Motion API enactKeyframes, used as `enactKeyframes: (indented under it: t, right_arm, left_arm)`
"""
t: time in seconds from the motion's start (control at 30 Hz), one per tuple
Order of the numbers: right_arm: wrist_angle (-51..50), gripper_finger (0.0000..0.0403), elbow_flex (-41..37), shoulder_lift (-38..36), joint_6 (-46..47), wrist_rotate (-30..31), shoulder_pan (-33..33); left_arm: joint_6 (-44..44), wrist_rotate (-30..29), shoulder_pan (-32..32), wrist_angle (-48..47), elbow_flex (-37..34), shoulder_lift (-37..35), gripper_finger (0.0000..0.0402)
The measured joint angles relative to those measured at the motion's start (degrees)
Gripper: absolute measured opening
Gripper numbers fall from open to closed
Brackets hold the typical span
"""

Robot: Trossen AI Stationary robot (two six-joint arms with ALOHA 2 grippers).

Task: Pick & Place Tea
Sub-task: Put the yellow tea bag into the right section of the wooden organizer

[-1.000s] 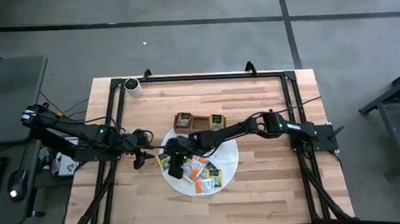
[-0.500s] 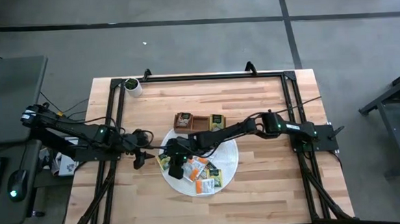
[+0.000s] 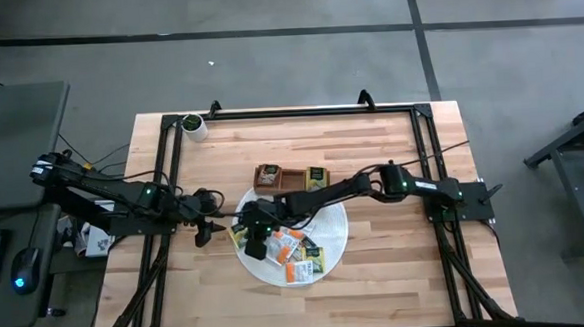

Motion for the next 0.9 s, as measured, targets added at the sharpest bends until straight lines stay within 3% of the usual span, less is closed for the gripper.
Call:
enactKeyframes:
  t: [0.37,0.9]
  right_arm:
    - [-0.4,0.0,0.1,1.7,2.9,-0.9,0.0]
    - [-1.8,0.0,0.1,1.8,3.6,-0.7,0.0]
  left_arm:
    - [-1.3,2.0,0.0,0.0,0.0,0.0,0.0204]
    - [-17.8,3.5,0.0,-1.9,0.0,1.6,0.0204]
